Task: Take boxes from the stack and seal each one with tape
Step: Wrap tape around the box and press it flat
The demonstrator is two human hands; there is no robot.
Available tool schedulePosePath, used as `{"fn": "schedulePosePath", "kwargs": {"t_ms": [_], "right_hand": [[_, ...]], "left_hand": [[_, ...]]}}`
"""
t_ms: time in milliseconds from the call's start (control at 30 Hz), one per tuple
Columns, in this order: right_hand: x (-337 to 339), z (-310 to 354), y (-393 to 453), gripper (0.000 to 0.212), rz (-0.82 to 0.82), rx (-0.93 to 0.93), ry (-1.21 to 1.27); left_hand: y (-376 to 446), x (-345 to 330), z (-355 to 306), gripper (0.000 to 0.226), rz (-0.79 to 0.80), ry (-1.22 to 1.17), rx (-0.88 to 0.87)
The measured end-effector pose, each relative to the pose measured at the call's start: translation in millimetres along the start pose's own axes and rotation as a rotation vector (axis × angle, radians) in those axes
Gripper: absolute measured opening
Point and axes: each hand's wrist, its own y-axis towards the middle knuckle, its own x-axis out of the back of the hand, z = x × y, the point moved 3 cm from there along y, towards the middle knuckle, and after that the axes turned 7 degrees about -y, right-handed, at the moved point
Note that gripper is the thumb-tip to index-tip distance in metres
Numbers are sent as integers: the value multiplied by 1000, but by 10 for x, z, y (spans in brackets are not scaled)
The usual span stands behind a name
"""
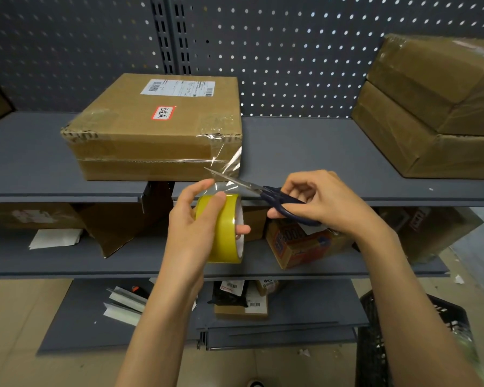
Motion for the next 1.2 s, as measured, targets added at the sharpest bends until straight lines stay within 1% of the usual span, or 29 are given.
{"fn": "schedulePosePath", "kwargs": {"t_ms": [100, 167, 300, 367, 500, 600, 700, 833, 967, 1200], "right_hand": [[-32, 16, -1, 58, -9, 10, 10], [-44, 45, 3, 62, -24, 32, 11], [-64, 110, 42, 59, -21, 57, 18], [-89, 121, 68, 56, -11, 49, 4], [-139, 81, 78, 60, -12, 20, -42], [-136, 55, 63, 55, -13, -7, -68], [-119, 35, 46, 45, -17, -30, -135], [-53, 26, 23, 45, -34, -43, -275], [-112, 35, 3, 44, 31, -51, -373], [-205, 62, -34, 45, -41, -39, -277]], "left_hand": [[-23, 12, -14, 28, -12, -13, -11], [-42, 23, -39, 31, -31, -23, -34], [-106, 66, -91, 33, -63, -31, -68], [-129, 96, -104, 33, -72, -28, -74], [-142, 141, -101, 33, -86, -26, -61], [-141, 167, -104, 33, -90, -20, -59], [-137, 189, -114, 32, -94, -21, -58], [-137, 186, -116, 31, -77, -14, -49], [-145, 179, -120, 32, -62, -7, -39], [-176, 180, -178, 33, -41, -11, -58]]}}
